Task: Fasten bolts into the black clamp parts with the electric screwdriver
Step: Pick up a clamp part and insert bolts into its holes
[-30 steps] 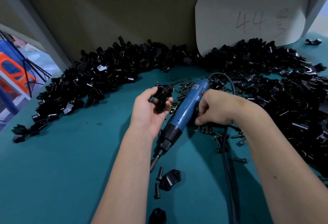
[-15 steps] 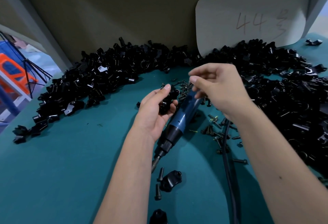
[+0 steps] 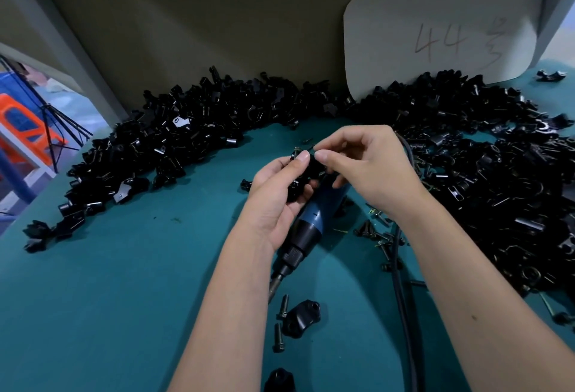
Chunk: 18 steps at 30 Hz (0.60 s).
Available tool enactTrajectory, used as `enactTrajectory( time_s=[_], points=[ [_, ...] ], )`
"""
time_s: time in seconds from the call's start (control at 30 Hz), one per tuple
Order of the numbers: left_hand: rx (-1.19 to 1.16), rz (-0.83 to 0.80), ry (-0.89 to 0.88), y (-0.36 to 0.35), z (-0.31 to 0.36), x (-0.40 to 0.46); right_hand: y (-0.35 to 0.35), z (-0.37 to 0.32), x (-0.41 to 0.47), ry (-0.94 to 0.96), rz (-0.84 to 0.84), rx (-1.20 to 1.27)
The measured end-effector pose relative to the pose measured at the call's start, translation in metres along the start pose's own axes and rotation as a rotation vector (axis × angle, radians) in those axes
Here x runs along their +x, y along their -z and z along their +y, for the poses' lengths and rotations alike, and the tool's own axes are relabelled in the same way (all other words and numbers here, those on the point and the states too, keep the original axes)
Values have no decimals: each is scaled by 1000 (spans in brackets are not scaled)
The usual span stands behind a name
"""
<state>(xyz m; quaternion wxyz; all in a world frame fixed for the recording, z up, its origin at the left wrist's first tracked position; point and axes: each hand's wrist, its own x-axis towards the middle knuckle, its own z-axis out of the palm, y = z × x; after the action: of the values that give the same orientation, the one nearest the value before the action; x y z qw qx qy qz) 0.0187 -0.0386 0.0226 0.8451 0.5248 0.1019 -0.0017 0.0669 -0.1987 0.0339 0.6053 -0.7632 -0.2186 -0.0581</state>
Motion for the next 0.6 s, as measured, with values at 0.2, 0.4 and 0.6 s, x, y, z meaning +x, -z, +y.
enactTrajectory(
  time_s=[0.2, 0.4, 0.6],
  points=[
    [-8, 11, -27, -3, 2, -2, -7, -1, -3, 52, -11, -57],
    [-177, 6, 17, -2, 9, -4, -10, 2, -2, 16, 75, 78],
    [-200, 10, -15, 1, 7, -1, -12, 1, -3, 14, 114, 227]
  ],
)
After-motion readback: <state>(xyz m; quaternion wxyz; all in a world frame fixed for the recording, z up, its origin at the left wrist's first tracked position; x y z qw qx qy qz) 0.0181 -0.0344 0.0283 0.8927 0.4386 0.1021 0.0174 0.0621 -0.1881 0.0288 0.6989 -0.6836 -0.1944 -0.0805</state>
